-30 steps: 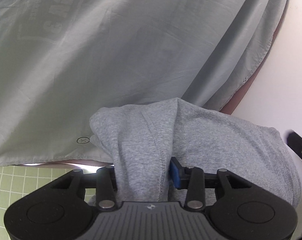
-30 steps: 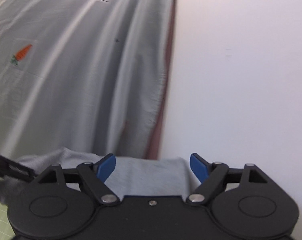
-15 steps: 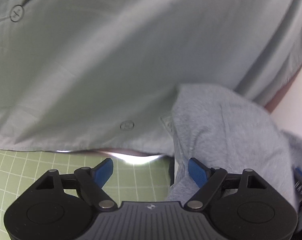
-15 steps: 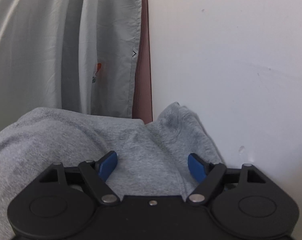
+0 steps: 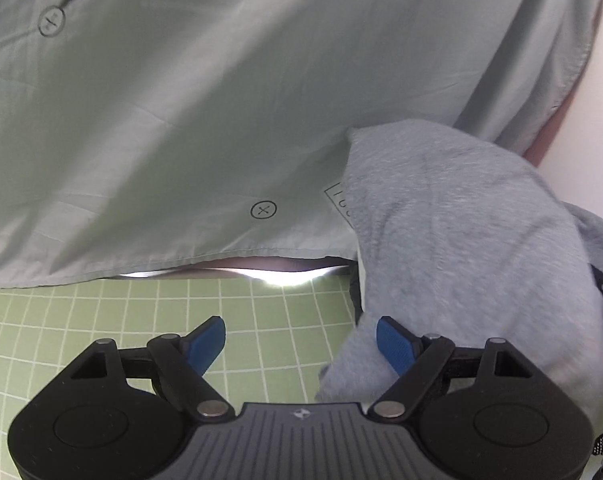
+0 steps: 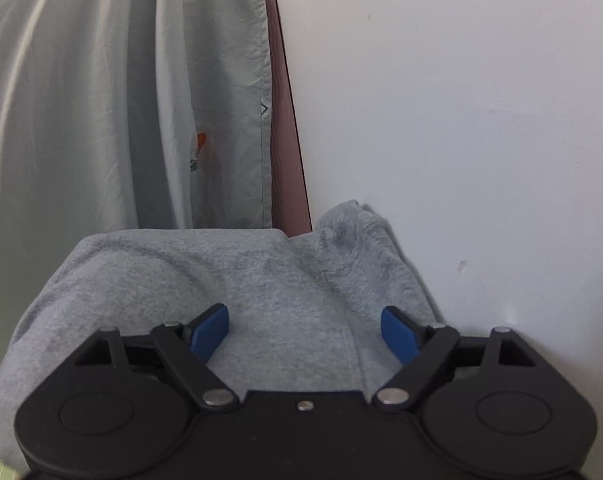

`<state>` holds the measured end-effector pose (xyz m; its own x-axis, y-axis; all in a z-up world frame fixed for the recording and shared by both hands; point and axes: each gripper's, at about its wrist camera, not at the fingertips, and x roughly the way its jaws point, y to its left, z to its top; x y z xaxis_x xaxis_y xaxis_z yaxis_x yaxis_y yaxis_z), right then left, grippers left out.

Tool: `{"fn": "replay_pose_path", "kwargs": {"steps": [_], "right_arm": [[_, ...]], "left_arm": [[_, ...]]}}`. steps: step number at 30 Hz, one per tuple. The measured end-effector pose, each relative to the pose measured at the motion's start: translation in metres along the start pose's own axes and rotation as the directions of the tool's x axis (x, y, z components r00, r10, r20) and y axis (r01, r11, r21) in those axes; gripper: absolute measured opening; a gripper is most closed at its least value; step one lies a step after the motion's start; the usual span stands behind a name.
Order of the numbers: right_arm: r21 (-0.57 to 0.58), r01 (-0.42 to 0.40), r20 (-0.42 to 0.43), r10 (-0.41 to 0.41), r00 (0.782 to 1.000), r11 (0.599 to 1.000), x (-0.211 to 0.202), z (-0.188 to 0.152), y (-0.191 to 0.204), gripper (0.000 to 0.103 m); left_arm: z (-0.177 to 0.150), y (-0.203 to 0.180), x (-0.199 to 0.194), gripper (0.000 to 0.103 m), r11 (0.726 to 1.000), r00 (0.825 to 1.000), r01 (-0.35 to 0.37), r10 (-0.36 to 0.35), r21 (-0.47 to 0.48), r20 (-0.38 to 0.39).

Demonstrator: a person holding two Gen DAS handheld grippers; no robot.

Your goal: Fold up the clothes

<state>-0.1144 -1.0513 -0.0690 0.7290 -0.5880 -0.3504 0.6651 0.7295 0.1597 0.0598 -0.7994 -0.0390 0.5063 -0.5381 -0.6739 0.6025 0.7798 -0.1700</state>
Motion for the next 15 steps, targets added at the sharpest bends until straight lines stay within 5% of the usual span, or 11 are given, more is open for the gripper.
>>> {"fn": "replay_pose_path", "kwargs": {"steps": [3,15], "right_arm": [[0.015,-0.006,-0.017,0.006,1.000,1.000,-0.021,-0.005,0.002,0.097],[0.016,-0.032,-0.109,0.033,0.994,0.999,-0.176,-0.036,0.013,0.103]], "left_arm": [[-0.014,-0.001,-0.032,0.102,0.999,0.998,0.043,-0.044,0.029,0.038],[-0.090,-0.031,-0.150,0.103,0.979,0.979,0.116,-0.141,0.166,0.146]]}}
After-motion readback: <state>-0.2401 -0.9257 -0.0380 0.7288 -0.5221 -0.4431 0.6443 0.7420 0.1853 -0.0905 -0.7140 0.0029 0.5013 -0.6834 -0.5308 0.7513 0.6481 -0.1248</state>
